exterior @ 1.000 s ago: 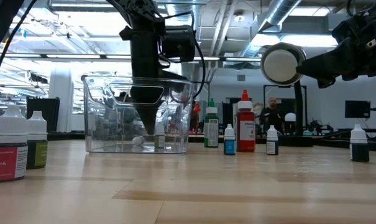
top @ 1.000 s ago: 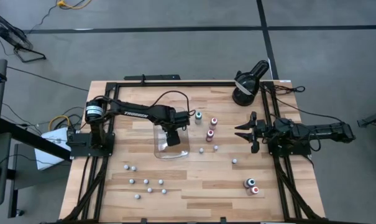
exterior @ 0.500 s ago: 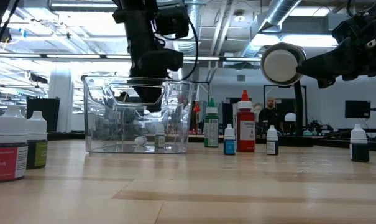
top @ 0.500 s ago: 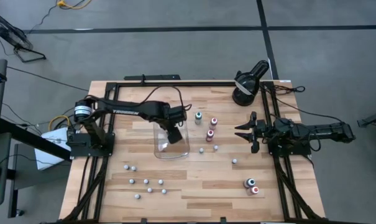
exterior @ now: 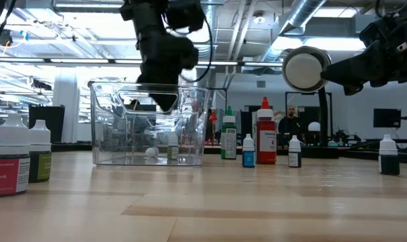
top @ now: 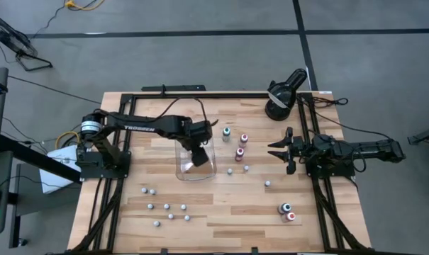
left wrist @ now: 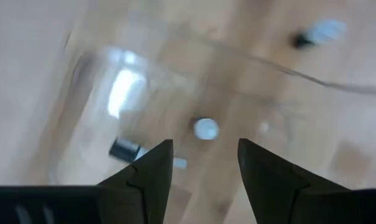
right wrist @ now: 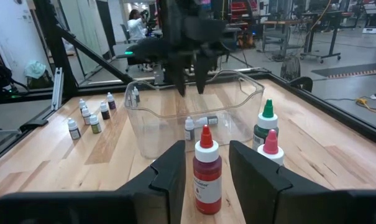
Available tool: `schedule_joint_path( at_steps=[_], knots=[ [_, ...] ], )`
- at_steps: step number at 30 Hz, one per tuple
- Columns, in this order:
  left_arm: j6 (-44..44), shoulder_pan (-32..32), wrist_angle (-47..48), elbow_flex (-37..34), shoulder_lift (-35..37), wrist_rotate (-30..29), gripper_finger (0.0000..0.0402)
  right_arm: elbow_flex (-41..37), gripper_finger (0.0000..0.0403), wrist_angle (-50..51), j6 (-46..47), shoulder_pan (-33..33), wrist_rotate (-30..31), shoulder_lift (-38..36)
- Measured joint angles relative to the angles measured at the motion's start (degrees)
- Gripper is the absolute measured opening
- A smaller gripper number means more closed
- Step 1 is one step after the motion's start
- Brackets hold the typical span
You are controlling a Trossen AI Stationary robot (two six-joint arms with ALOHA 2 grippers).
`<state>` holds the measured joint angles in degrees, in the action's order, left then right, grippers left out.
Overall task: Pick & Place food coloring
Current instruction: Put the right small violet food coloring bottle into the transparent bin
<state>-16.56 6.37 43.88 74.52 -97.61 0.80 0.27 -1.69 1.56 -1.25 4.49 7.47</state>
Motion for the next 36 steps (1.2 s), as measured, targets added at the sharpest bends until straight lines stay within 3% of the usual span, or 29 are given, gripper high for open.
schedule_joint_path(
  at_steps=[7,13,17,22,27,33,36],
  knots=[
    [29.4,-5.7,-1.1,0.0,9.5,0.4,0.0173,0.0,0.0113,0.0,0.0,0.0,0.0,0.0],
    [47.6,-12.9,13.1,0.0,17.7,1.3,0.0173,0.0,0.0113,0.1,0.0,0.0,0.0,0.0],
    [53.0,-19.4,23.8,0.0,21.0,1.5,0.0173,0.0,0.0113,0.0,0.0,0.0,0.0,0.0],
    [47.0,-27.4,26.9,-1.8,23.9,3.5,0.0173,0.0,0.0113,0.0,0.0,0.0,0.0,0.0],
    [39.1,-34.3,25.2,-9.0,25.1,4.2,0.0173,0.0,0.0113,0.0,0.0,0.0,0.0,0.0],
    [12.7,-39.5,13.0,-19.7,25.0,3.2,0.0173,0.0,0.0113,0.0,0.0,0.0,0.0,0.0],
    [3.4,-41.0,10.2,-23.6,25.0,0.3,0.0173,0.0,0.0113,0.0,0.0,0.0,0.0,0.0]
  ],
)
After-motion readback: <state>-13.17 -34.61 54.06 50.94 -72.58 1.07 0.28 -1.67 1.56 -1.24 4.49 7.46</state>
